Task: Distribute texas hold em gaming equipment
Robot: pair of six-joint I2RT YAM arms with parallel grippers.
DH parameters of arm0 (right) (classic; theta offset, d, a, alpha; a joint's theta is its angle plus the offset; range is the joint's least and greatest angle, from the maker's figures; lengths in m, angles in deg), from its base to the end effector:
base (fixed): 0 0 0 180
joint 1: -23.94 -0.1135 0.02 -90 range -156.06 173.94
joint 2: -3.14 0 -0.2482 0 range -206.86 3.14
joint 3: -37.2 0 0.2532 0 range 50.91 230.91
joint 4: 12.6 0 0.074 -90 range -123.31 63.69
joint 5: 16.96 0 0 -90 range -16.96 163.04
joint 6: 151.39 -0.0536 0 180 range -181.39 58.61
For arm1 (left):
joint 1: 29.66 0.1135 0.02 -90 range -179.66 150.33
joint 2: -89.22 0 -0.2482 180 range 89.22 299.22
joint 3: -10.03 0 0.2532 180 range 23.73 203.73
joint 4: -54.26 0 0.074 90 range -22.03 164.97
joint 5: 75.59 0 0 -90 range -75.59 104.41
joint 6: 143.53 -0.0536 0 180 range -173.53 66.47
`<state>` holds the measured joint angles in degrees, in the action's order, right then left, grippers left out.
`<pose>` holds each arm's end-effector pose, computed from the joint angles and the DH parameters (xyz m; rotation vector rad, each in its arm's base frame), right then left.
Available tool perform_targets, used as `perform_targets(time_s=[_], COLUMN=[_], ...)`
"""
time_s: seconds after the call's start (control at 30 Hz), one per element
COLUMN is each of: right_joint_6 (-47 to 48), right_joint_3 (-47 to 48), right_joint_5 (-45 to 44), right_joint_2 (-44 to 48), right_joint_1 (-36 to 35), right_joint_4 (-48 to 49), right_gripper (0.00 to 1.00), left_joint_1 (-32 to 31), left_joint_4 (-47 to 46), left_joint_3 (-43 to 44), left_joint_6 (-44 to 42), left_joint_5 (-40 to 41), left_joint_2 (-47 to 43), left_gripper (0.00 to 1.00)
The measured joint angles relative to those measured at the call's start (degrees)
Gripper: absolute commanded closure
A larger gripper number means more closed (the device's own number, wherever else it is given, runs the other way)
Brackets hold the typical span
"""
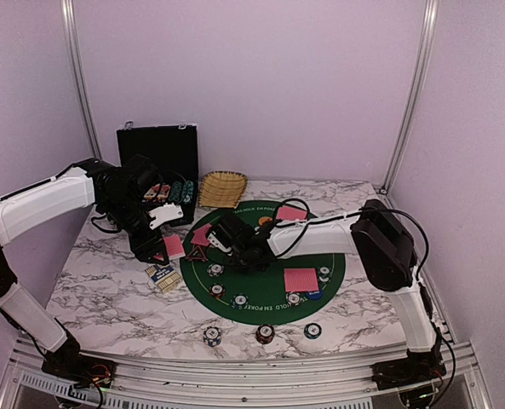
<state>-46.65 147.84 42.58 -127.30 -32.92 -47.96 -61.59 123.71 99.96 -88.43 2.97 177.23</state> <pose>0.2895 0.3937 0.1180 -1.2241 2.0438 -0.3355 0.2598 -0.1745 0.2531 1.5507 2.2517 -0.2596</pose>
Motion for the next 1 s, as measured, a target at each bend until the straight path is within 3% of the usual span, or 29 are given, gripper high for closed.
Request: perform_targets(time_s=[0.13, 0.4, 0.67, 0.83, 1.0], right_joint_6=[-3.56, -13.44, -33.00, -46.40, -56.85], right_joint_3=[-0.70, -1.22, -1.95, -4.02, -6.78], right_joint_5=[3.82, 14.16, 39.60, 56.33, 66.99], right_joint_2=[2.49, 11.26, 15.21, 13.64, 10.10], right_joint_1=[0.94, 6.25, 11.41, 11.21, 10.49], right_joint_4=[-0.74, -1.20, 4.39, 12.26, 20.96], right_gripper=[0.30, 0.24, 0.16, 0.09, 0.08], left_joint_1=[0.00, 0.00, 0.00, 0.00, 0.00], left_joint_4=[0.00, 0.00, 0.04, 0.02, 0.02], left_joint_3=[0.00, 0.00, 0.46, 0.96, 0.96], left_joint_6=[0.00, 0.00, 0.02, 0.02, 0.02], left_joint_5=[-0.02, -0.04, -0.07, -0.09, -0.11], left_joint_2=[0.00, 0.00, 0.02, 0.02, 0.02], left_gripper=[1.00, 1.00, 1.00, 1.00, 1.00])
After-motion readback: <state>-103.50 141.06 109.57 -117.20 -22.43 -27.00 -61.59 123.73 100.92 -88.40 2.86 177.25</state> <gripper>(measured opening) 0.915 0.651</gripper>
